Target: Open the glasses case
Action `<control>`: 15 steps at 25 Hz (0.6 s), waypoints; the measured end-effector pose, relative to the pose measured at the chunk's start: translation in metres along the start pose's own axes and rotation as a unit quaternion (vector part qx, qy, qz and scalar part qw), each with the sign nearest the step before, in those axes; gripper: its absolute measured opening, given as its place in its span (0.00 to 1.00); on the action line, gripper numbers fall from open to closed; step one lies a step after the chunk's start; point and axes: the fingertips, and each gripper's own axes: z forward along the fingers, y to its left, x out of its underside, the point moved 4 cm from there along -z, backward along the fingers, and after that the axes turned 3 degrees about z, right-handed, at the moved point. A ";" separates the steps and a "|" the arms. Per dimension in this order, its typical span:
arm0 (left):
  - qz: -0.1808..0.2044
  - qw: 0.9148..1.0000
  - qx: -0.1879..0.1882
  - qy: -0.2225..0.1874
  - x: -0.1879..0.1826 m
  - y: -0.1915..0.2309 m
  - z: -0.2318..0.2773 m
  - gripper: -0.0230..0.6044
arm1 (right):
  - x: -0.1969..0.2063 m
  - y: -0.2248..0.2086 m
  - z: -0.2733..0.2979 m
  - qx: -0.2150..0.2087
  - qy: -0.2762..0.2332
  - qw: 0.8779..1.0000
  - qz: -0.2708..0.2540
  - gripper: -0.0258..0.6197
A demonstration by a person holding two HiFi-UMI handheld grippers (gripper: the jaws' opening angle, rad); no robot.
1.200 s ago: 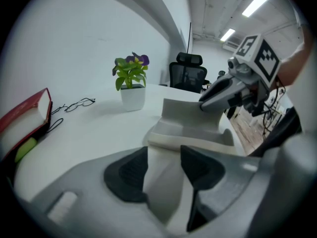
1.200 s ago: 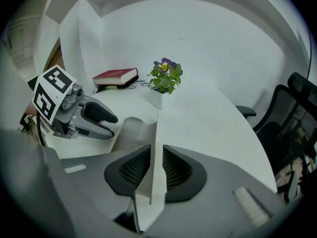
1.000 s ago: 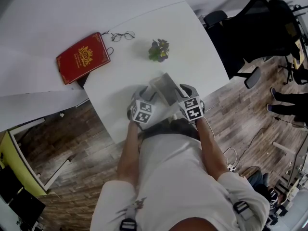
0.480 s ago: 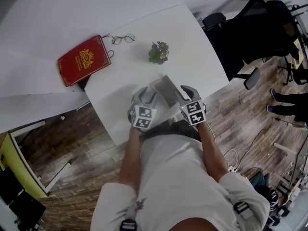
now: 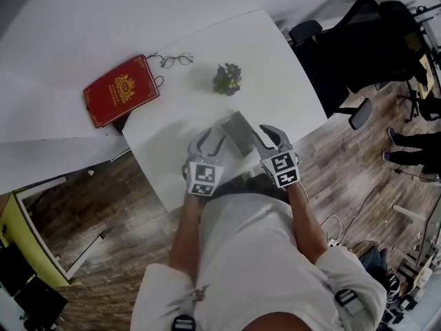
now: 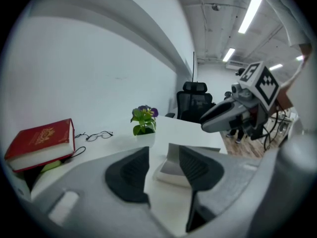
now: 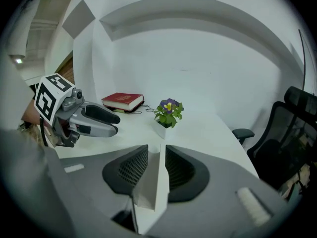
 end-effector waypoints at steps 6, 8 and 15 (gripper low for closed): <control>0.012 1.000 -0.002 -0.017 -0.016 -0.001 -0.007 0.34 | -0.013 0.006 -0.006 -0.013 -0.010 1.000 -0.015 0.21; 0.014 1.000 -0.003 -0.020 -0.018 0.000 -0.007 0.34 | -0.015 0.006 -0.007 -0.010 -0.013 1.000 -0.014 0.21; 0.018 0.999 -0.007 -0.032 -0.026 0.002 -0.009 0.34 | -0.021 0.006 -0.012 -0.001 -0.026 1.000 -0.011 0.23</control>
